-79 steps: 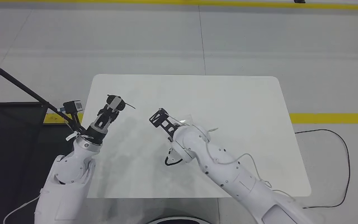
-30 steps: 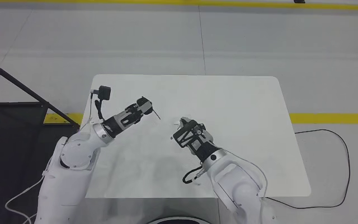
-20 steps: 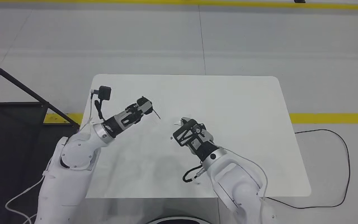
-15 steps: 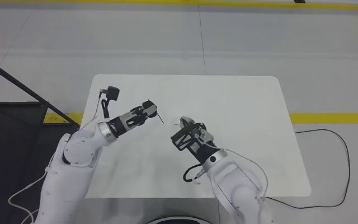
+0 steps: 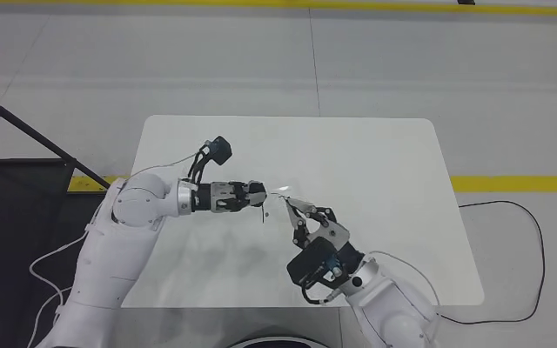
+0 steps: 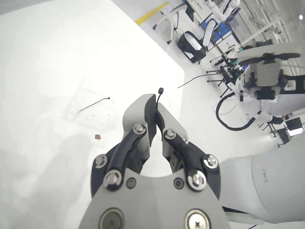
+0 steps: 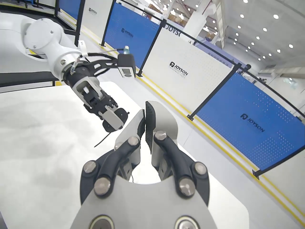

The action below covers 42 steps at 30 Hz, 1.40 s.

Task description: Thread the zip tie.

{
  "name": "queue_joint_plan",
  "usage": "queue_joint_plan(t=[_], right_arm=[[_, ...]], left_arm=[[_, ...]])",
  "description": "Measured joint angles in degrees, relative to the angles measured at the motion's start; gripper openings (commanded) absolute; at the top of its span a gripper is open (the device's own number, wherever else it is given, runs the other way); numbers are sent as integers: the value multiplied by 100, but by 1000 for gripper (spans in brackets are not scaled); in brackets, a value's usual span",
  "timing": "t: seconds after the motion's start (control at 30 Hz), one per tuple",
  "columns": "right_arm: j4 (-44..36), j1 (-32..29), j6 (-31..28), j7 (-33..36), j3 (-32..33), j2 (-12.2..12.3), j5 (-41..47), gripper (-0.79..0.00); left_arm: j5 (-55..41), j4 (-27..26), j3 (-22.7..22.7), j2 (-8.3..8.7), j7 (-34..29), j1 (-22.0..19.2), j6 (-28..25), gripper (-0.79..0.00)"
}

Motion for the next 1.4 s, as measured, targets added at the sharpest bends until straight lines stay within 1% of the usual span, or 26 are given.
queue_joint_plan(t=[0.1, 0.4, 0.5, 0.57, 0.7, 0.83, 1.03, 1.3, 1.4], right_arm=[[-9, -6, -24, -18, 3, 3, 9, -785], [-4, -4, -11, -10, 1, 2, 9, -785], [38, 35, 139, -32, -39, 0, -55, -785], [85, 85, 178, -163, -90, 1, -108, -785], [238, 173, 150, -612, -158, 21, -210, -785], [384, 244, 105, -925, -126, 43, -219, -785], [512, 299, 178, -1239, -81, 72, -277, -785], [557, 277, 325, -1348, -14, 105, -336, -785], [604, 284, 366, -1337, -1, 112, -327, -785]], left_arm=[[0, 24, 17, 37, 158, 26, -79, -785], [-9, 29, 9, 35, 164, 29, -73, -785], [-92, -7, 85, 38, 229, 72, -43, -785], [-245, 66, 134, 47, 190, 28, -49, -785], [-787, 372, 327, 73, 26, -210, -21, -785], [-1102, 636, 614, 117, -13, -458, 25, -785], [-1362, 833, 1079, 248, 2, -773, 9, -785], [-1445, 937, 1572, 477, 226, -1021, -216, -785], [-1479, 954, 1643, 515, 249, -1054, -238, -785]])
